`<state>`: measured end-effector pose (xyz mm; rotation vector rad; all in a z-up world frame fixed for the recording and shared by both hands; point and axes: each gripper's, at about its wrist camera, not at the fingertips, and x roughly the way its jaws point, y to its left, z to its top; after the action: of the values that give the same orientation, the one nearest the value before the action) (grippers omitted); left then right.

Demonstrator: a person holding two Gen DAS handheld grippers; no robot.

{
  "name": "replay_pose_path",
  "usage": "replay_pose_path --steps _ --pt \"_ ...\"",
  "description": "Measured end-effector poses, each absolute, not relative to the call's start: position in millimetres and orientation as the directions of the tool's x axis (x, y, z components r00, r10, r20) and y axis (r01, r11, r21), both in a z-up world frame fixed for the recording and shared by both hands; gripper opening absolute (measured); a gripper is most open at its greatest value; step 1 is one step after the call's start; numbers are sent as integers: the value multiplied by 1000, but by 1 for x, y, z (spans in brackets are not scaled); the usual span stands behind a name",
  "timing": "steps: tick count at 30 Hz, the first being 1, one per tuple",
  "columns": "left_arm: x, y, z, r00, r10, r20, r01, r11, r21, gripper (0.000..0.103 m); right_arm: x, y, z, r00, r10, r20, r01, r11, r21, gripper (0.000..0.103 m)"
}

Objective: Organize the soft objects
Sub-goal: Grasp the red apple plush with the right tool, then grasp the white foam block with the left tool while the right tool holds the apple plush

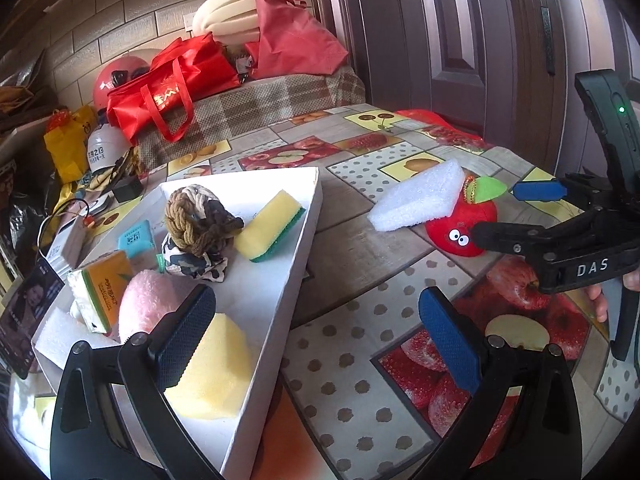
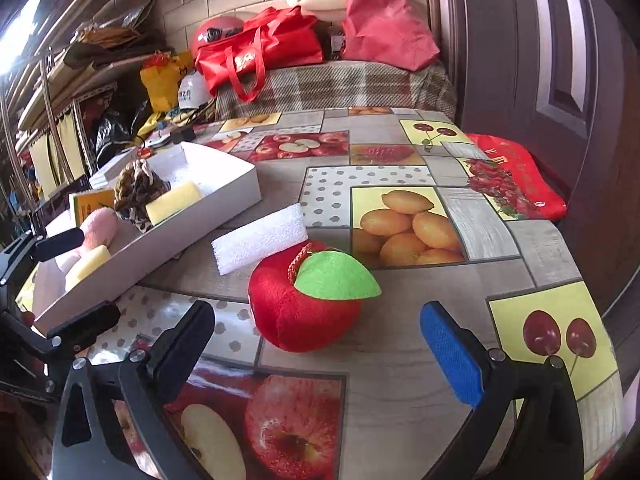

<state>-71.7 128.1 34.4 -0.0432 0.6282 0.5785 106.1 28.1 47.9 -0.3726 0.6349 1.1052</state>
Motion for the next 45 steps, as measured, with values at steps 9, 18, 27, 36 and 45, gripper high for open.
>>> replay_pose_path --steps 9,18,27,36,45 --pt "-62 137 29 651 431 -625 -503 861 69 102 111 57 27 271 599 -753 -939 336 -70 58" --pt "-15 133 26 665 346 -662 -441 897 26 102 145 -43 43 315 637 -703 -879 476 37 59" --pt "-15 118 35 645 482 -593 -565 823 54 102 157 -44 37 214 673 -708 -882 445 156 59" --pt "27 85 44 640 427 -639 -519 853 51 102 162 -51 36 173 703 -690 -876 431 219 60" --pt "84 110 5 453 461 -764 -605 787 116 101 167 -53 35 166 704 -690 -864 441 243 61"
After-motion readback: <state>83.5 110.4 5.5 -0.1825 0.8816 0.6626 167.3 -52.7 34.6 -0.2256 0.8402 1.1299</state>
